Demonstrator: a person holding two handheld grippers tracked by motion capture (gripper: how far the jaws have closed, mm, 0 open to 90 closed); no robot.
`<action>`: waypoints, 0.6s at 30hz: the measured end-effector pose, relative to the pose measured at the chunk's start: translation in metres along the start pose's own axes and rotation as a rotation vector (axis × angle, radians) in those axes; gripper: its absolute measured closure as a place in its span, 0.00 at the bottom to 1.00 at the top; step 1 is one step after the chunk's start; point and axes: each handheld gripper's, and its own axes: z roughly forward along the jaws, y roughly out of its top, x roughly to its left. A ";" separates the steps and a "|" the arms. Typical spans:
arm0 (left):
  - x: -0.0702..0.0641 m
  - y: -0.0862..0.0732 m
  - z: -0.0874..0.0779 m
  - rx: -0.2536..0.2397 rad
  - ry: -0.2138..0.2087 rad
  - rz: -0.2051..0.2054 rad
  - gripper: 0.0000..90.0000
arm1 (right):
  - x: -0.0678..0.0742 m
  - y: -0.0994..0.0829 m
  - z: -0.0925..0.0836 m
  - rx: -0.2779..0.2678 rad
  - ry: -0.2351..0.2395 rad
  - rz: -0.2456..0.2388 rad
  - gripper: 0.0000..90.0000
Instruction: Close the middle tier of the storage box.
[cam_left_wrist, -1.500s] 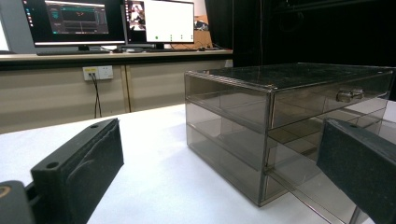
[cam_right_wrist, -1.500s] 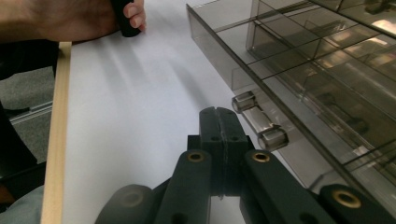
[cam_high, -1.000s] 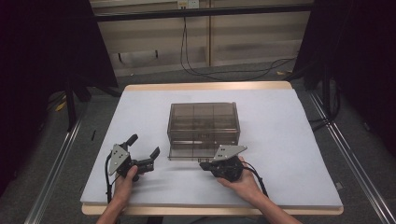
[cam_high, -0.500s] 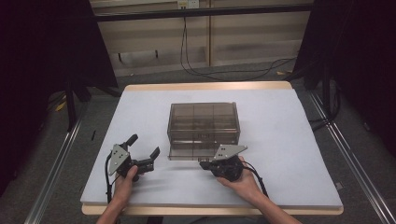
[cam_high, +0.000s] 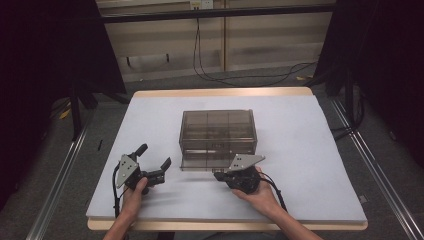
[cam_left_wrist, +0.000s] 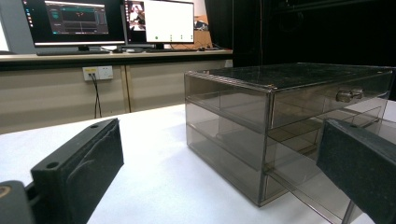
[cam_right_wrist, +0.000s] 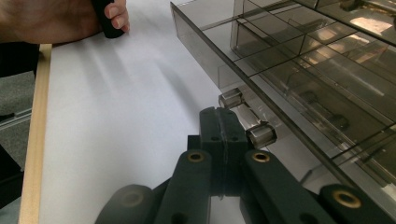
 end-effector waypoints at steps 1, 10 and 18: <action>0.000 0.000 0.000 0.000 0.000 0.000 0.01 | 0.000 0.000 0.000 0.000 0.000 0.001 1.00; 0.000 0.000 0.000 0.000 0.000 0.001 0.01 | 0.000 0.000 0.000 -0.001 -0.005 0.003 1.00; 0.000 0.000 0.000 0.000 0.000 0.000 0.01 | -0.002 0.000 -0.002 -0.006 -0.011 0.007 1.00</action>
